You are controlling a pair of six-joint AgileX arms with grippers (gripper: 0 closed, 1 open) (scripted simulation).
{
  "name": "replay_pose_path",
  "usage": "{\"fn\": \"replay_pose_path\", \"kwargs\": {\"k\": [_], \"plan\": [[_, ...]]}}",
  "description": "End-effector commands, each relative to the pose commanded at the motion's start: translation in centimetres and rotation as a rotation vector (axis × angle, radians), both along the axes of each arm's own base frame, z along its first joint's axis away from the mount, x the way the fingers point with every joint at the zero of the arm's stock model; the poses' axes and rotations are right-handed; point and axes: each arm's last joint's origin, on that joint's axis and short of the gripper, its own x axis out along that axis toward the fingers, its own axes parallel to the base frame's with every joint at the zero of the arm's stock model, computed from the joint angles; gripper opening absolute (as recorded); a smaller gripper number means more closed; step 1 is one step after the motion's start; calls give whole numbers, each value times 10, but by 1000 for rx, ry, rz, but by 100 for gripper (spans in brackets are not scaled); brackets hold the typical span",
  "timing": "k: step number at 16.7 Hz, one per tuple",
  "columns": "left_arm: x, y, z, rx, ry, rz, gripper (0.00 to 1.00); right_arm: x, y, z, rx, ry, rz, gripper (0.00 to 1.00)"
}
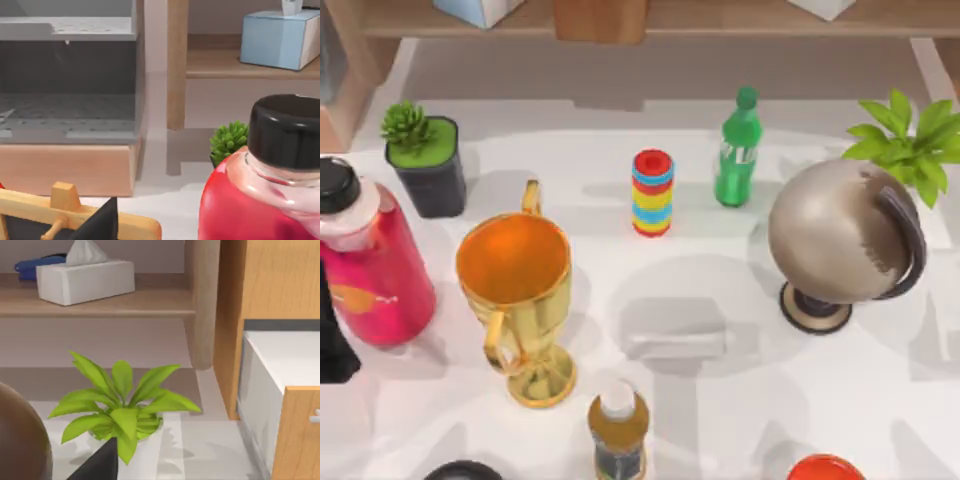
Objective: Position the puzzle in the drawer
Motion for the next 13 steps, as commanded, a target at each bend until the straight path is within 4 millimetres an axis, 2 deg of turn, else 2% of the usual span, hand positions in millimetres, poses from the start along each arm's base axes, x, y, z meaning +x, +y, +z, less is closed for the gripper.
{"fn": "replay_pose_path", "kwargs": {"k": [3, 6, 8, 10, 13], "plan": [[0, 0, 0, 0, 0, 0, 100, 0, 0, 3, 0, 0, 1, 100], [0, 0, 0, 0, 0, 0, 100, 2, 3, 26, -1, 0, 4, 100], [0, 0, 0, 0, 0, 0, 100, 7, 7, 55, 0, 0, 2, 100], [0, 0, 0, 0, 0, 0, 100, 19, 13, 93, 1, 0, -3, 100], [0, 0, 0, 0, 0, 0, 100, 57, 30, 154, 1, 13, -11, 100]]}}
